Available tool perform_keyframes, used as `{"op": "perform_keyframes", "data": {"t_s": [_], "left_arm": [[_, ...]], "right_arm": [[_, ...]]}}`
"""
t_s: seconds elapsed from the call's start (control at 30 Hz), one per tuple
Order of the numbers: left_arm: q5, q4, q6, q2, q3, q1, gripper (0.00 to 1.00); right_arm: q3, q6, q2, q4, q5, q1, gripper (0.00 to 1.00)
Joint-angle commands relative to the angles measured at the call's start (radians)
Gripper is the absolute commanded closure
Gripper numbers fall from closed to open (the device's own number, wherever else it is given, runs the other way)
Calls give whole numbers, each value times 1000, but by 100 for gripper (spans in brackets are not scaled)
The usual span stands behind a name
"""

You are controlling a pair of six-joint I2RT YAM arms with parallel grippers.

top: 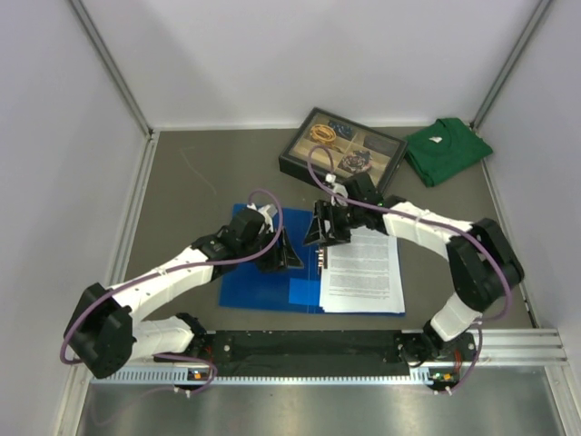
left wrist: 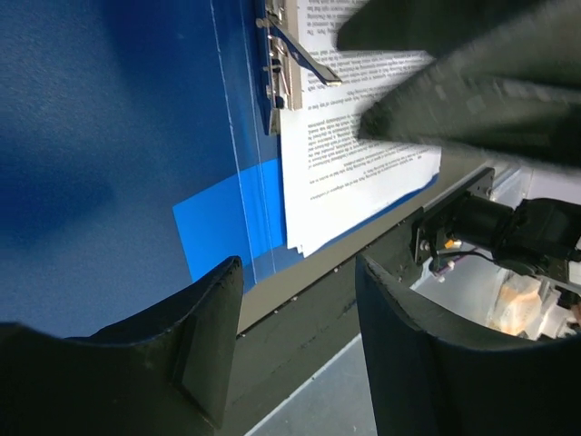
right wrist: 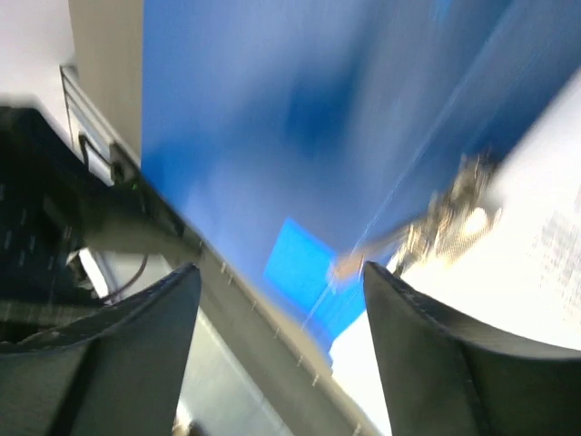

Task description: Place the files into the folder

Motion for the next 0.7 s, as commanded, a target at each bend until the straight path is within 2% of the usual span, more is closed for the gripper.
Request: {"op": "perform_keyframes", "data": {"t_s": [0.0, 0.03, 0.1, 0.17, 0.2, 0.33, 0.47, 0.5, 0.53, 0.67], "left_arm": [[-85, -14, 37, 20, 64, 13, 41], [-109, -23, 41, 32, 96, 13, 40], [-180, -71, 55, 95, 143, 16, 37], [-226, -158, 76, 199, 254, 16, 38], [-255, -186, 89, 238, 331, 16, 39], [-257, -276, 129, 417, 508, 20, 44], [-263, -250, 159, 511, 555, 24, 46], [-260, -252, 161, 522, 565, 27, 46], [-257, -250, 162, 534, 568, 33, 46], [-236, -226, 167, 578, 565, 36, 48]], "right_arm": [[-9, 76, -199, -244, 188, 20, 26], [-7, 108, -251, -292, 253, 19, 20], [-27, 252, -287, -367, 348, 22, 18], [-77, 372, -317, -373, 352, 20, 22], [-102, 491, -327, -314, 320, 20, 24], [-125, 699, -316, -228, 296, 20, 32], [-62, 800, -279, -289, 351, 22, 43], [-74, 858, -285, -275, 353, 22, 49], [-91, 886, -290, -237, 356, 22, 61], [-137, 957, -243, -186, 349, 33, 64]]}}
